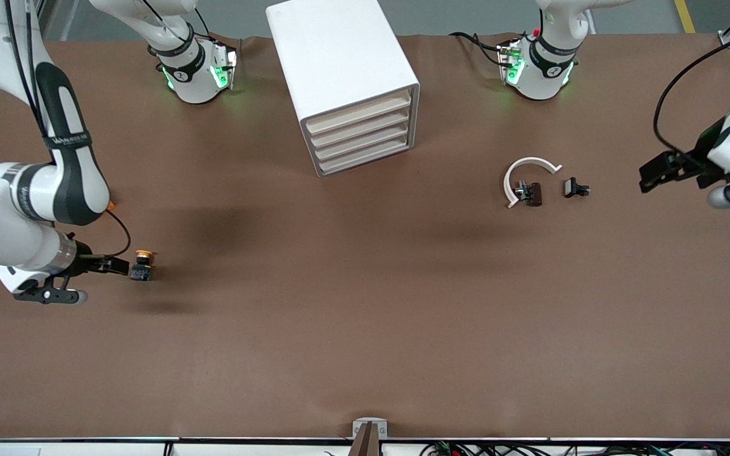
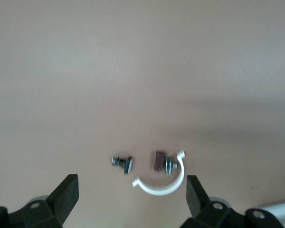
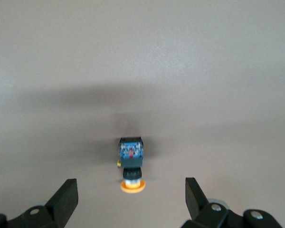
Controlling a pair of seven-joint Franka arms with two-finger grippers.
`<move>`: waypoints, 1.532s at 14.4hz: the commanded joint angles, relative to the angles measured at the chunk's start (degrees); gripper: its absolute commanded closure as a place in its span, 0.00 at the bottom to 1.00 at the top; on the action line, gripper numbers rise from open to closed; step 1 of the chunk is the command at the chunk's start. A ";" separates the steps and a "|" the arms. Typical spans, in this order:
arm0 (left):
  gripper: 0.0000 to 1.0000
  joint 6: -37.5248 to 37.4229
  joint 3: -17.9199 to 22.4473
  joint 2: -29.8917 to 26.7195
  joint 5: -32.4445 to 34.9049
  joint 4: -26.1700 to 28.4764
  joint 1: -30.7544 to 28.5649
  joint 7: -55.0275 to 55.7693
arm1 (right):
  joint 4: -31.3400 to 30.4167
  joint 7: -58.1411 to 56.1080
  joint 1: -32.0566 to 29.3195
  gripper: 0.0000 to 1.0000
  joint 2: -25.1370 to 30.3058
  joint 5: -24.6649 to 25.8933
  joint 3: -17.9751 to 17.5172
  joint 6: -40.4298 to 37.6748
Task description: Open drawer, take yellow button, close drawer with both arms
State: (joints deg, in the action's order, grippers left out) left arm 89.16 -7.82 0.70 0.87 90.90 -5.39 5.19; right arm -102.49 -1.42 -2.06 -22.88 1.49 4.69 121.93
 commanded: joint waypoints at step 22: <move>0.00 -4.96 0.70 -8.17 -0.62 2.27 3.72 3.24 | 15.81 0.98 4.08 0.00 14.01 0.97 -1.27 -28.86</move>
State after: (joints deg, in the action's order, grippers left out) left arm 83.11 -6.91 -6.18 -0.45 91.83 -2.35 7.30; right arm -89.53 -1.14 1.24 -8.58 1.47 3.27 94.07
